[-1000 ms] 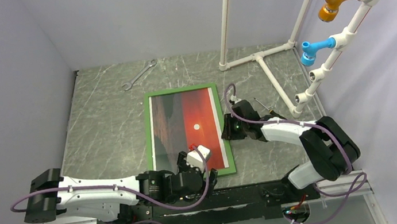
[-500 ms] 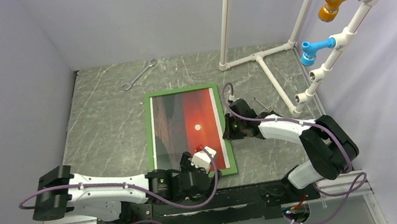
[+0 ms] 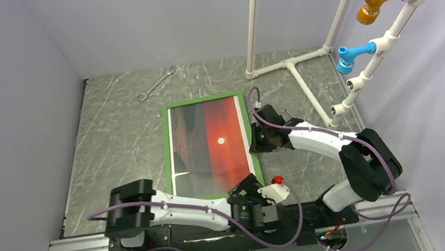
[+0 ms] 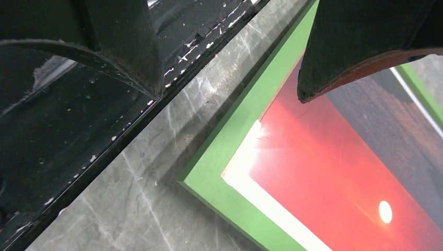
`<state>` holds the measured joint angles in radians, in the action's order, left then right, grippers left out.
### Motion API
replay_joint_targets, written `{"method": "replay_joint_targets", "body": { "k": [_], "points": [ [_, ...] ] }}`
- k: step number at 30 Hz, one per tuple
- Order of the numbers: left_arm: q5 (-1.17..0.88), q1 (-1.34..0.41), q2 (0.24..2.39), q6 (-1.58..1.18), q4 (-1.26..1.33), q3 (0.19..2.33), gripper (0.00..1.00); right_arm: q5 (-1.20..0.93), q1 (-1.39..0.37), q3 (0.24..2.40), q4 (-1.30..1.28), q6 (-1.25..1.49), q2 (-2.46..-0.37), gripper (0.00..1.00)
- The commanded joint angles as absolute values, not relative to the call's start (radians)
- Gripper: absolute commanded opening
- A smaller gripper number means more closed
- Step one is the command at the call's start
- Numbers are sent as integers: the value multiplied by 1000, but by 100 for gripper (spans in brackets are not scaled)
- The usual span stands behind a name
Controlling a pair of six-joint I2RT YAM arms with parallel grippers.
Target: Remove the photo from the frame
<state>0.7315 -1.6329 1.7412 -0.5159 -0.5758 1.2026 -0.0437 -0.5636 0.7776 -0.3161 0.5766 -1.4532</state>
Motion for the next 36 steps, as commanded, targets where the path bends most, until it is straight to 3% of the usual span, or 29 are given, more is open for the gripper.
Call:
{"method": "replay_joint_targets", "body": {
  "k": [1,10,22,31,34,36],
  "points": [
    [853,-1658,1831,-464,-714,1299,99,-84,-565,846,-292,616,-1405,0],
    [983,-1668,2020,-434,-796,1398,99,-124,-566,852,-291,636,-1418,0],
    [1068,-1622,2121,-261,-663,1366,95,-151,-566,864,-310,653,-1418,0],
    [1130,-1611,2093,-195,-611,1356,56,-142,-566,870,-321,644,-1394,0],
    [1152,-1614,2085,-213,-641,1377,29,-145,-567,875,-324,630,-1391,0],
    [1172,-1622,2081,-244,-683,1398,21,-151,-566,886,-332,607,-1391,0]
  ]
}}
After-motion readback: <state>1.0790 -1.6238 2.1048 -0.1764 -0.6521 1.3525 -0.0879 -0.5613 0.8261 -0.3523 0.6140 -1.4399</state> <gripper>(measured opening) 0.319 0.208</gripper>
